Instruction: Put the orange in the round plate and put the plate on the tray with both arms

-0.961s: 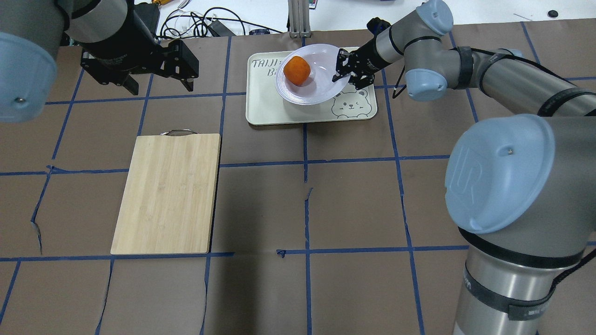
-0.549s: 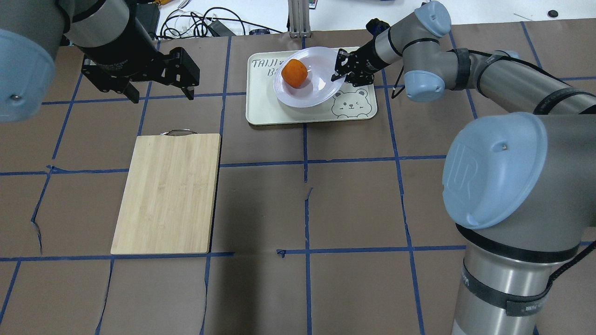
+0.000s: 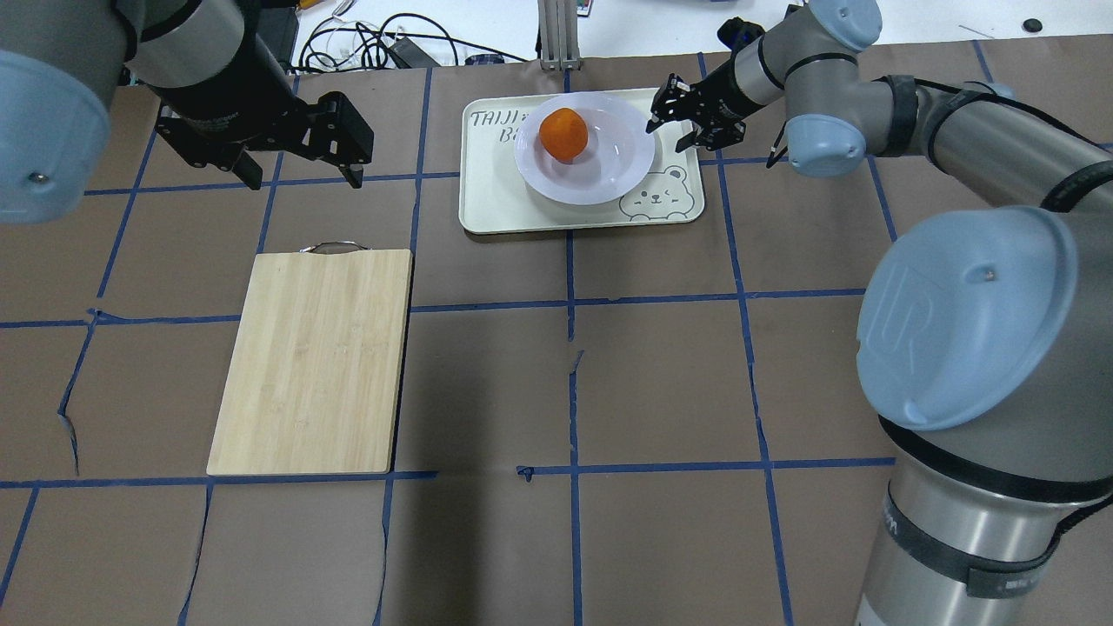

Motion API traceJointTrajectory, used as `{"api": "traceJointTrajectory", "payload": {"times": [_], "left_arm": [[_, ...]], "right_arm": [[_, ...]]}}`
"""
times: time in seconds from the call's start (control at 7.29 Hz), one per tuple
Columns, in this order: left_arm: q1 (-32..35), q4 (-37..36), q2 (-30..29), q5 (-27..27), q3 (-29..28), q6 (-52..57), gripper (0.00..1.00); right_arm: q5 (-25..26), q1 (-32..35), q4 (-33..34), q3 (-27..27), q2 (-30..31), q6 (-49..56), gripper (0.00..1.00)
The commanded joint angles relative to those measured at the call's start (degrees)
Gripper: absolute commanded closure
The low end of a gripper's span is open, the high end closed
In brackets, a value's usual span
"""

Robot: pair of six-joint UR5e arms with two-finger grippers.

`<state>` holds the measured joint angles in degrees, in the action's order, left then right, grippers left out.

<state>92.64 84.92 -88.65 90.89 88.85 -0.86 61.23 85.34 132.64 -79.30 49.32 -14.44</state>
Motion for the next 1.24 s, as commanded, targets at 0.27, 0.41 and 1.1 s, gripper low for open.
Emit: {"api": "traceJointTrajectory", "payload": {"times": [0.27, 0.41, 1.1], "left_arm": [[0.0, 0.0, 0.1, 0.0, 0.2, 0.2, 0.00], [0.0, 0.0, 0.1, 0.0, 0.2, 0.2, 0.00], [0.0, 0.0, 0.1, 0.0, 0.2, 0.2, 0.00]], "right_arm": [[23.7, 0.3, -29.1, -0.5, 18.0, 11.2, 0.33], [26.7, 1.0, -34.5, -1.0, 22.6, 16.0, 0.33], [27.7, 4.0, -37.8, -9.8, 40.6, 20.9, 0.00]]}}
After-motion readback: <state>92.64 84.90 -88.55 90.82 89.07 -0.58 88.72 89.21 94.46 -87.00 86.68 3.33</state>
